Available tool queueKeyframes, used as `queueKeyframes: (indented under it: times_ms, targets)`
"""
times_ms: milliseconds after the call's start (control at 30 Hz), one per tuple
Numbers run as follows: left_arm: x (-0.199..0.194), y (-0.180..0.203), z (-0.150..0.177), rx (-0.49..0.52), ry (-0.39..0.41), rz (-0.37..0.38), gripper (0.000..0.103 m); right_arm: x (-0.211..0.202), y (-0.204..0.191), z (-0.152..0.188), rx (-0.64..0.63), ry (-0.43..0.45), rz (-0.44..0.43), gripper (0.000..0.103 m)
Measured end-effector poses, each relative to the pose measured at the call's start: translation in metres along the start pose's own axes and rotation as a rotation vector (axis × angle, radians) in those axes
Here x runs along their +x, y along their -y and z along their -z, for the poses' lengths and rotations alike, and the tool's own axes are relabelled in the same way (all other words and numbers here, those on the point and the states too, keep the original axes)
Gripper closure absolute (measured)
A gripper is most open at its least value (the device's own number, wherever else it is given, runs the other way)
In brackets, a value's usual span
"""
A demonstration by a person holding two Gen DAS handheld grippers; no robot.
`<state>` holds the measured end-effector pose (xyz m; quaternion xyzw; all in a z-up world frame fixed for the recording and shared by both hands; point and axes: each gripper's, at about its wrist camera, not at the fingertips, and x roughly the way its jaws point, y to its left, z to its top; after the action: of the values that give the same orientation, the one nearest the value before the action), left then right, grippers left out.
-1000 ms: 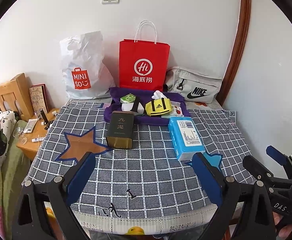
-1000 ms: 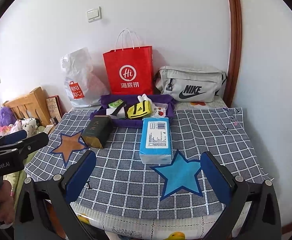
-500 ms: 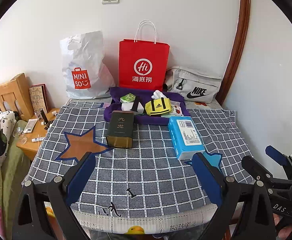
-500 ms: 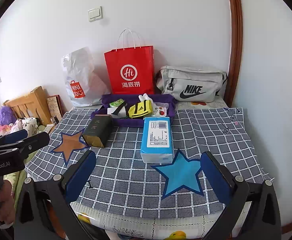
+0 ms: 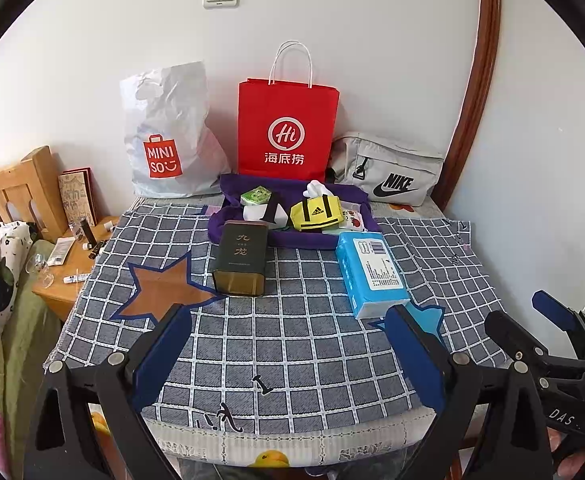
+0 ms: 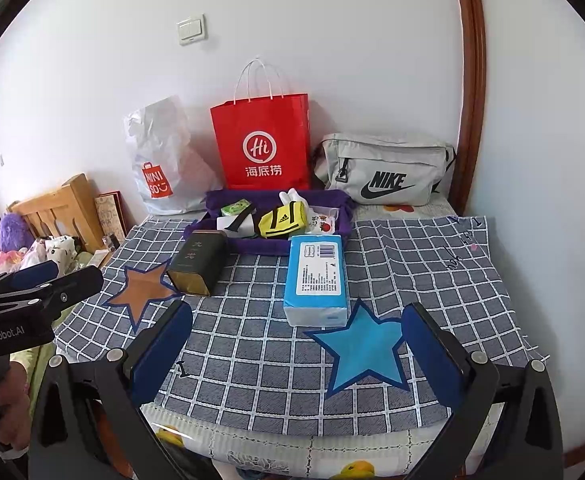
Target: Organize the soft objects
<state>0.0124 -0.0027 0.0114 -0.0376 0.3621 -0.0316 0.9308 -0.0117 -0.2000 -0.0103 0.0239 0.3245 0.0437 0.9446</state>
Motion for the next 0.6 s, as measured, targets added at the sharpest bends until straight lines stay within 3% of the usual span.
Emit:
queueKeyframes:
  times_ms: [600]
  targets:
    - [-0.0014,-0.0001,0.0005,0.0,0.003,0.006,0.005,-0.0041,-0.0017,-0.0007,-0.002,0.006,-0.003,0.0]
